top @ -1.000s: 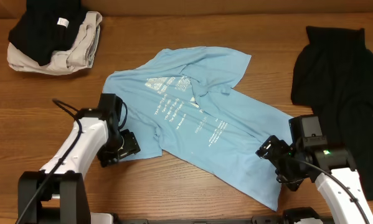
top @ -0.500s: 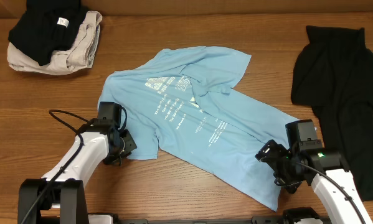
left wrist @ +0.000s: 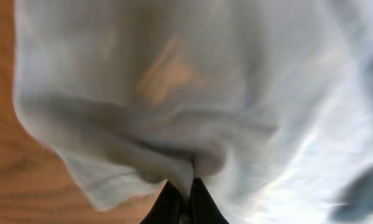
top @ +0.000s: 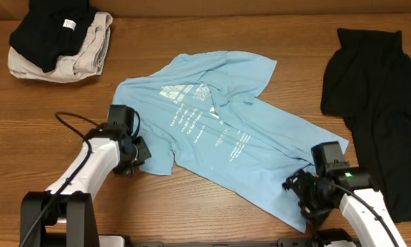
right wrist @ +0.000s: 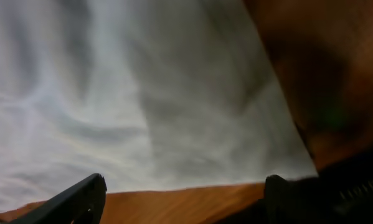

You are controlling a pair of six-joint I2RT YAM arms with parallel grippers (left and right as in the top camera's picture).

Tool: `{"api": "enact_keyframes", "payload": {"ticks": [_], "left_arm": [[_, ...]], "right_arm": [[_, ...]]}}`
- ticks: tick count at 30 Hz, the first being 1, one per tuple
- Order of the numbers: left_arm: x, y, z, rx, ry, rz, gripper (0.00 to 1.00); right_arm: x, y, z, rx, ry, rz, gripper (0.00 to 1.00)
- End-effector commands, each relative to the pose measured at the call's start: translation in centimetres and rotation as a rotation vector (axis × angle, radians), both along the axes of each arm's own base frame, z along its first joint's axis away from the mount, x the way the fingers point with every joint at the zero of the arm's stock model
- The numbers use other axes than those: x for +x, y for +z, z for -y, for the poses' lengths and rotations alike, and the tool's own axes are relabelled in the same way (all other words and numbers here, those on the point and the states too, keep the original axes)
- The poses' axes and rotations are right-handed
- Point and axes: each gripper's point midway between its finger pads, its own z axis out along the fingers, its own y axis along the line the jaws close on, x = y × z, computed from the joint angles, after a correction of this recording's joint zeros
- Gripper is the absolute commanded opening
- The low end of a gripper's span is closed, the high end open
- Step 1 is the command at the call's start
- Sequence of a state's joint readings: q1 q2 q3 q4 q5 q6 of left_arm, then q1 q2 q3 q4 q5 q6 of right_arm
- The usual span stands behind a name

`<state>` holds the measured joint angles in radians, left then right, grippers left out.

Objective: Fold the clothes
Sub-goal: 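Grasp the bottom hem corners with the left and right grippers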

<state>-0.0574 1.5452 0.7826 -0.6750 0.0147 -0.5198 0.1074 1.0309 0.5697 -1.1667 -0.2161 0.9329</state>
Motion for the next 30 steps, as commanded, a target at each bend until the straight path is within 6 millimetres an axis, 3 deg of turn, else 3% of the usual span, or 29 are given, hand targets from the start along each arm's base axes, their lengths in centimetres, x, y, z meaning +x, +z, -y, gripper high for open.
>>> {"api": "enact_keyframes", "payload": {"ticks": [1, 12, 30], "left_arm": [[2.0, 1.1, 0.2, 0.001, -0.046, 0.06, 0.04], [3.3, 1.4, -0.2, 0.029, -0.049, 0.115, 0.04], [4.3, 1.6, -0.2, 0.031, -0.065, 0.155, 0.04]], "right_arm": [[-2.0, -0.5, -0.2, 0.007, -0.076, -0.096, 0.84], [-2.5, -1.7, 0.4, -0.041, -0.122, -0.161, 0.73], [2.7, -7.4, 1.1, -0.105, -0.066, -0.149, 0.72]]}}
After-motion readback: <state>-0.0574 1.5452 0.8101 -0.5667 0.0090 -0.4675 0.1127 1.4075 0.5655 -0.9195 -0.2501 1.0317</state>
